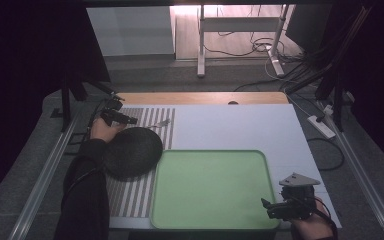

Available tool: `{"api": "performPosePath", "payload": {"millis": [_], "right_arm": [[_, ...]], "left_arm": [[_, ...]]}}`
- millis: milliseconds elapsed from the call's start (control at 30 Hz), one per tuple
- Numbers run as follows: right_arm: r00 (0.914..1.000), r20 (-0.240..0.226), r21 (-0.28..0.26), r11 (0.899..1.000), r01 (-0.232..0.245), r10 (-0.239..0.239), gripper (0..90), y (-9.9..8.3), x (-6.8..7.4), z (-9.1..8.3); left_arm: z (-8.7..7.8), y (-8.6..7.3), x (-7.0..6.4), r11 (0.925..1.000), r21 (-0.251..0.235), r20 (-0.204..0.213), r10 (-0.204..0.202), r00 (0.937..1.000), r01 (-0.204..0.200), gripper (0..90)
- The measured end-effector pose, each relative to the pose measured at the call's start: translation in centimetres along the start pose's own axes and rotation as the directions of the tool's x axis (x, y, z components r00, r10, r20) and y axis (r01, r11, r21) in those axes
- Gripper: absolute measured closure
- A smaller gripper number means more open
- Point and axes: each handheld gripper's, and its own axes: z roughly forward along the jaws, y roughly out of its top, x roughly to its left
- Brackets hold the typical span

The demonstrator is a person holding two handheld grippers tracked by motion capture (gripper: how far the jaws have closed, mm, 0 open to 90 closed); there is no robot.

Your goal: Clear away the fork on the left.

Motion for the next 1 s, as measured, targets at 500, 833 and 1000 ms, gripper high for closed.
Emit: {"api": "performPosePath", "payload": {"millis": [500, 833, 1000], "right_arm": [[1.0, -0.004, -0.001, 1.0, 0.0, 0.0, 0.0, 0.0, 0.0, 0.0], [1.0, -0.005, -0.004, 1.0, 0.003, -0.003, 0.0, 0.0, 0.0, 0.0], [1.0, -0.006, -0.003, 1.0, 0.005, -0.005, 0.0, 0.0, 0.0, -0.1]], "left_arm": [[3.1, 2.1, -3.4, 0.9904, 0.096, 0.032, 0.098, 0.9947, -0.1, 0.0], [5.5, 2.8, -4.7, 0.9756, 0.172, -0.008, 0.14, 0.9902, -0.136, 0.0], [5.9, 3.0, -4.8, 0.9713, 0.188, -0.027, 0.154, 0.9877, -0.146, 0.6]]}}
